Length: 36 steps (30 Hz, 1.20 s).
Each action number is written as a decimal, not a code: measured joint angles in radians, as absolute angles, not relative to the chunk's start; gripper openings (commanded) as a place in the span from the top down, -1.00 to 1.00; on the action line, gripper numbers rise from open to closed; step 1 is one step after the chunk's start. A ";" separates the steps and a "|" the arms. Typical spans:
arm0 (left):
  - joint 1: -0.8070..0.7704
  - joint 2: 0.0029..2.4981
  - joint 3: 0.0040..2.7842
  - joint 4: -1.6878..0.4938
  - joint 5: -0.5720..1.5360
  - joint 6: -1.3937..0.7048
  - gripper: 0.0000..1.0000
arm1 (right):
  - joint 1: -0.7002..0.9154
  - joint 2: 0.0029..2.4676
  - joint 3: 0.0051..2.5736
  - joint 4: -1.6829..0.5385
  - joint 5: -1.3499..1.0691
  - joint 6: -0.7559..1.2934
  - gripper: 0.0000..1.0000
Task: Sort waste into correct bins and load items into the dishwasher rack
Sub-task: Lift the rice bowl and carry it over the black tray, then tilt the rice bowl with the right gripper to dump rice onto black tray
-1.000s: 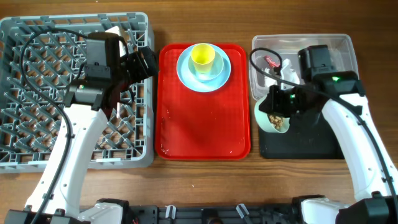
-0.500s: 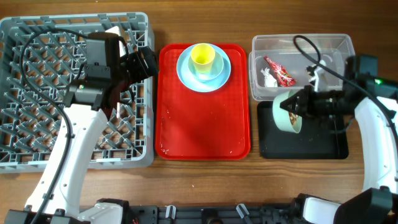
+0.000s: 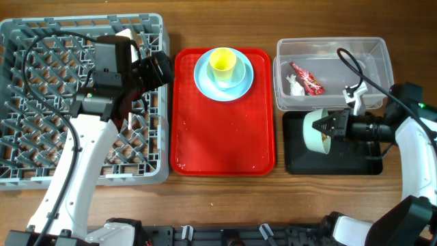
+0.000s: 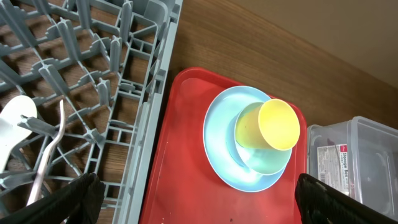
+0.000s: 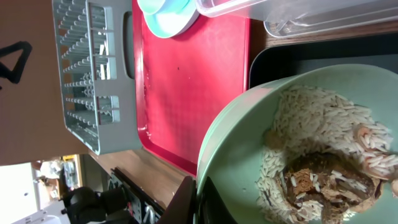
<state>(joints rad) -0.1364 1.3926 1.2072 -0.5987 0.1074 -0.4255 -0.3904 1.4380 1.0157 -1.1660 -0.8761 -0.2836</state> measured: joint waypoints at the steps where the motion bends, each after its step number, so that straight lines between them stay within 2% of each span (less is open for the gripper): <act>1: -0.136 1.393 1.207 -0.599 0.107 -0.426 -1.00 | -0.394 1.438 1.014 -1.166 -0.878 -0.286 0.91; 10: -0.136 1.393 1.207 -0.598 0.107 -0.426 -1.00 | -0.442 1.438 0.962 -1.145 -0.908 -0.287 0.91; 31: -0.136 1.393 1.207 -0.599 0.107 -0.426 -1.00 | -0.448 1.438 0.953 -1.170 -1.164 -0.348 0.91; 36: -0.136 1.393 1.207 -0.599 0.107 -0.426 -1.00 | -0.526 1.437 0.889 -1.137 -1.174 -0.371 0.92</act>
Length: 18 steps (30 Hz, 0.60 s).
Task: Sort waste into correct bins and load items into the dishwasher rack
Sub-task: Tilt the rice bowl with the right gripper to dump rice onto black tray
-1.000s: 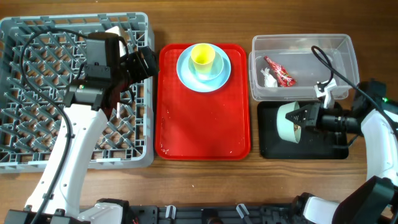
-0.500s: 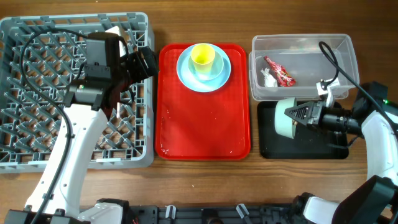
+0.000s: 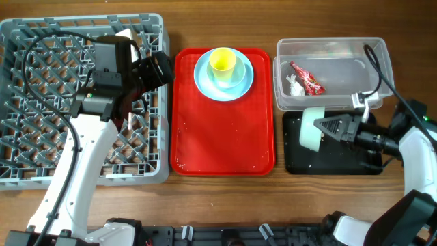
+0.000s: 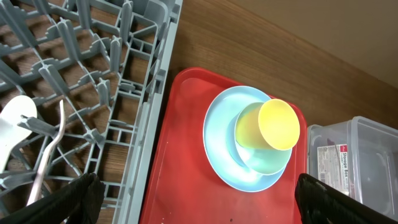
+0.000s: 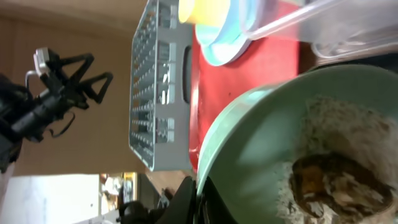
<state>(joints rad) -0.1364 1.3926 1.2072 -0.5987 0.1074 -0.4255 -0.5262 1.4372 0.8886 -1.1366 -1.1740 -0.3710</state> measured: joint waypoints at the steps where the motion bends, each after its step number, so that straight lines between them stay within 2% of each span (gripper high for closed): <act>1: -0.136 1.393 1.207 -0.599 0.107 -0.426 -1.00 | -0.548 1.437 0.882 -1.140 -1.174 -0.378 0.92; 6: -0.136 1.393 1.207 -0.598 0.107 -0.426 -1.00 | -0.636 1.437 0.878 -1.160 -1.161 -0.415 0.91; 18: -0.136 1.393 1.207 -0.599 0.107 -0.426 -1.00 | -0.654 1.437 0.878 -1.166 -1.168 -0.422 0.92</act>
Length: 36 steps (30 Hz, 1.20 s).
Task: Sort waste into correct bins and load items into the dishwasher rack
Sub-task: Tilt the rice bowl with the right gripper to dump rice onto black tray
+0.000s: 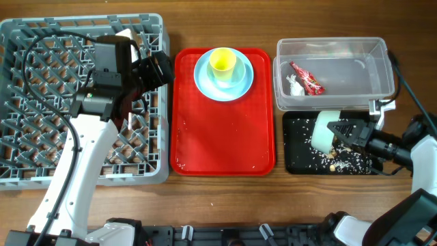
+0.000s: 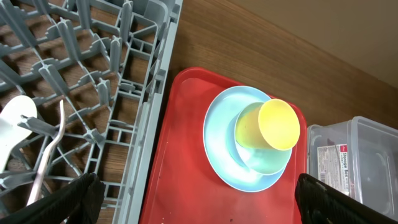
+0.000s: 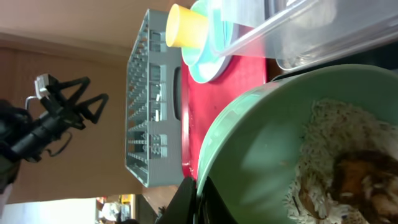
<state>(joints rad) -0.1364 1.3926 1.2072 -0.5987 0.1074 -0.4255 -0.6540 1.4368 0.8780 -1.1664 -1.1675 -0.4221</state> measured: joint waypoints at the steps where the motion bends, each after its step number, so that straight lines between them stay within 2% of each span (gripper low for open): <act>1: -0.136 1.393 1.207 -0.599 0.107 -0.425 -1.00 | -0.656 1.437 0.878 -1.166 -1.167 -0.422 0.91; 14: -0.136 1.393 1.207 -0.599 0.107 -0.426 -1.00 | -0.658 1.436 0.878 -1.175 -1.185 -0.421 0.92; 20: -0.136 1.393 1.207 -0.599 0.107 -0.426 -1.00 | -0.658 1.436 0.877 -1.197 -1.271 -0.418 0.91; 26: -0.136 1.393 1.207 -0.598 0.107 -0.426 -1.00 | -0.658 1.436 0.877 -1.224 -1.314 -0.477 0.91; 31: -0.136 1.393 1.207 -0.598 0.107 -0.426 -1.00 | -0.658 1.435 0.875 -1.424 -1.343 -0.678 0.91; 36: -0.136 1.393 1.207 -0.598 0.107 -0.426 -1.00 | -0.659 1.434 0.873 -1.224 -1.397 -0.656 0.91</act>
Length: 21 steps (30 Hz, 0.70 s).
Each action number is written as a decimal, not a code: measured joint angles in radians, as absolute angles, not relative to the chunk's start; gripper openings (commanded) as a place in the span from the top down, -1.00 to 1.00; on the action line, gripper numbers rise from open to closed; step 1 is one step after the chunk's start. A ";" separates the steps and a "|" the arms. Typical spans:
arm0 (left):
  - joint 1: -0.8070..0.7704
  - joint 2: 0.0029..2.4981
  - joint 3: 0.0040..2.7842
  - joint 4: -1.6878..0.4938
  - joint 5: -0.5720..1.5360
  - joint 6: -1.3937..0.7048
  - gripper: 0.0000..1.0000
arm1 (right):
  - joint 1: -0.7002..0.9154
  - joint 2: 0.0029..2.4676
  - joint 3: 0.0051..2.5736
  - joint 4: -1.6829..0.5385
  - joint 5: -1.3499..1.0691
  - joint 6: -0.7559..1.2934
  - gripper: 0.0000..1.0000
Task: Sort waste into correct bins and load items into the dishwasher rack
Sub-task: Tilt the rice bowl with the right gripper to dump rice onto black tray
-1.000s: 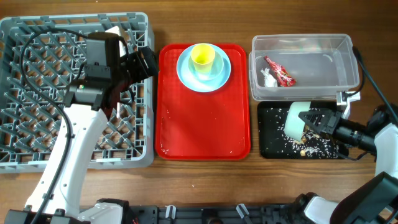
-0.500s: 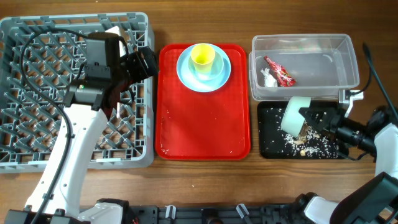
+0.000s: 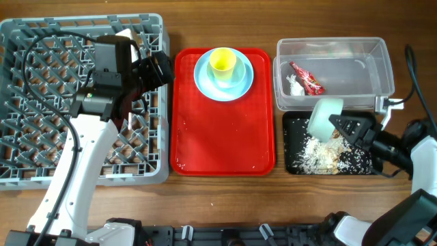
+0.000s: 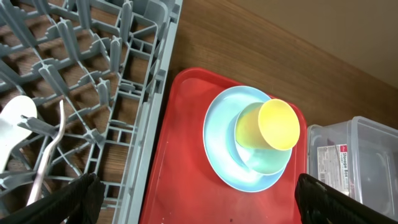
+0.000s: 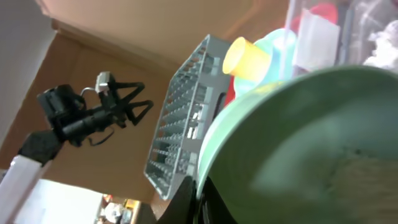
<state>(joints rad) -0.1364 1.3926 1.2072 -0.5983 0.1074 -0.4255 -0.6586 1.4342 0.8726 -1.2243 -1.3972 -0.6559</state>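
Note:
My right gripper [image 3: 339, 124] is shut on the rim of a pale green bowl [image 3: 323, 116], tipped mouth-down over the black bin [image 3: 362, 167]. A heap of rice and brown food [image 3: 321, 154] lies in that bin. In the right wrist view the bowl's inside [image 5: 298, 143] looks bare and blurred. My left gripper [image 4: 199, 208] hangs open over the rack's right edge, above the red tray [image 3: 218, 137]. On the tray a yellow cup [image 4: 278, 124] stands in a green bowl on a blue plate [image 4: 217, 149].
The grey dishwasher rack [image 3: 41, 102] fills the left and holds a white utensil [image 4: 15, 121] and a metal fork [image 4: 46, 162]. A clear bin [image 3: 334, 46] at the back right holds a red wrapper [image 3: 307, 77] and crumpled white waste.
The bowl has tilted further and sits a little higher and nearer the clear bin. The thin scatter of rice in the black bin has become a large heap. The left arm is unchanged.
The right gripper first held the bowl on its side over the bare black bin, full of rice and food. It was then tipped more, with the bin still bare. Rice then lay scattered in the bin, and now the contents are heaped there.

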 measured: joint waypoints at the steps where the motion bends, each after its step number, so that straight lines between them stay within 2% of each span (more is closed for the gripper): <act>1: -0.136 1.393 1.207 -0.599 0.107 -0.425 -1.00 | -0.659 1.434 0.873 -1.221 -1.383 -0.645 0.92; 7: -0.136 1.393 1.207 -0.598 0.107 -0.426 -1.00 | -0.659 1.434 0.872 -1.091 -1.411 -0.543 0.92; 11: -0.136 1.393 1.207 -0.599 0.107 -0.426 -1.00 | -0.658 1.434 0.872 -1.156 -1.444 -0.524 0.92; 14: -0.136 1.393 1.207 -0.598 0.107 -0.426 -1.00 | -0.658 1.434 0.872 -1.075 -1.470 -0.475 0.92; 18: -0.136 1.393 1.207 -0.599 0.107 -0.426 -1.00 | -0.658 1.434 0.872 -1.155 -1.460 -0.491 0.91; 21: -0.136 1.393 1.207 -0.598 0.107 -0.426 -1.00 | -0.658 1.434 0.871 -1.021 -1.458 -0.428 0.92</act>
